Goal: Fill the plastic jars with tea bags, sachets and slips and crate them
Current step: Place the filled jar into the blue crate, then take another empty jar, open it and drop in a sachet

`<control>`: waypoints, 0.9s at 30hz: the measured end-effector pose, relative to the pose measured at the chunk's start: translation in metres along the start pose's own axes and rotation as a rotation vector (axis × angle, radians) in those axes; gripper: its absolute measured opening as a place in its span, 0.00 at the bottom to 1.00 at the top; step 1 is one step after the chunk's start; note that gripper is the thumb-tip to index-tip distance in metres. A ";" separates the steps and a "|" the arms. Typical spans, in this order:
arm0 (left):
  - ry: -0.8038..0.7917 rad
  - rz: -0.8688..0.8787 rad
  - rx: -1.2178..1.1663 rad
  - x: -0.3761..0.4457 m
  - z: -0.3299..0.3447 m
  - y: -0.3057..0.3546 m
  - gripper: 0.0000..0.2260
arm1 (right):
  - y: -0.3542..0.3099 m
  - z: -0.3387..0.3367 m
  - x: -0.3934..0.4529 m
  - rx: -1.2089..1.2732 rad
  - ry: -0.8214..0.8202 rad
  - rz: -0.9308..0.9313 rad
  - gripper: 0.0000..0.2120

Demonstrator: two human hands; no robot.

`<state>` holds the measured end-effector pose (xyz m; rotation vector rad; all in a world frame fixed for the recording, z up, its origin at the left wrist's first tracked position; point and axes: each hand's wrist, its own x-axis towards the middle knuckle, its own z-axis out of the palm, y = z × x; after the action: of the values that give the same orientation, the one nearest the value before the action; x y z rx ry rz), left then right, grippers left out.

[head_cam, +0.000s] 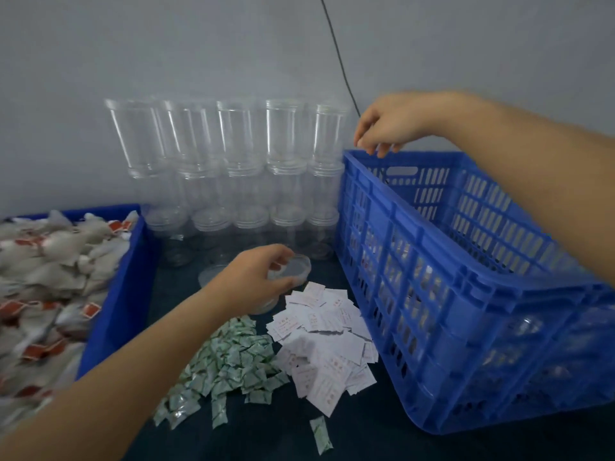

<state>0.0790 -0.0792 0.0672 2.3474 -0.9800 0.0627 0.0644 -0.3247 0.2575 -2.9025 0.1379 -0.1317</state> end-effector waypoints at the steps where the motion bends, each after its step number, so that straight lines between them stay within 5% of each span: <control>1: 0.014 -0.010 0.003 -0.003 -0.006 -0.006 0.19 | -0.015 0.006 0.010 -0.012 -0.007 -0.025 0.04; 6: 0.057 -0.092 0.002 -0.021 -0.032 -0.043 0.19 | -0.077 0.038 0.060 -0.048 0.004 -0.072 0.12; 14: 0.180 -0.188 -0.028 -0.045 -0.052 -0.093 0.18 | -0.102 0.050 0.147 0.006 0.444 -0.015 0.38; 21: 0.309 -0.234 -0.156 -0.049 -0.050 -0.109 0.16 | -0.085 0.045 0.193 -0.205 0.264 0.204 0.39; 27: 0.298 -0.226 -0.176 -0.047 -0.046 -0.104 0.16 | -0.080 0.046 0.200 -0.151 0.301 0.202 0.41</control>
<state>0.1218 0.0335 0.0409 2.1908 -0.5509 0.2212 0.2739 -0.2576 0.2478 -2.9751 0.5110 -0.5438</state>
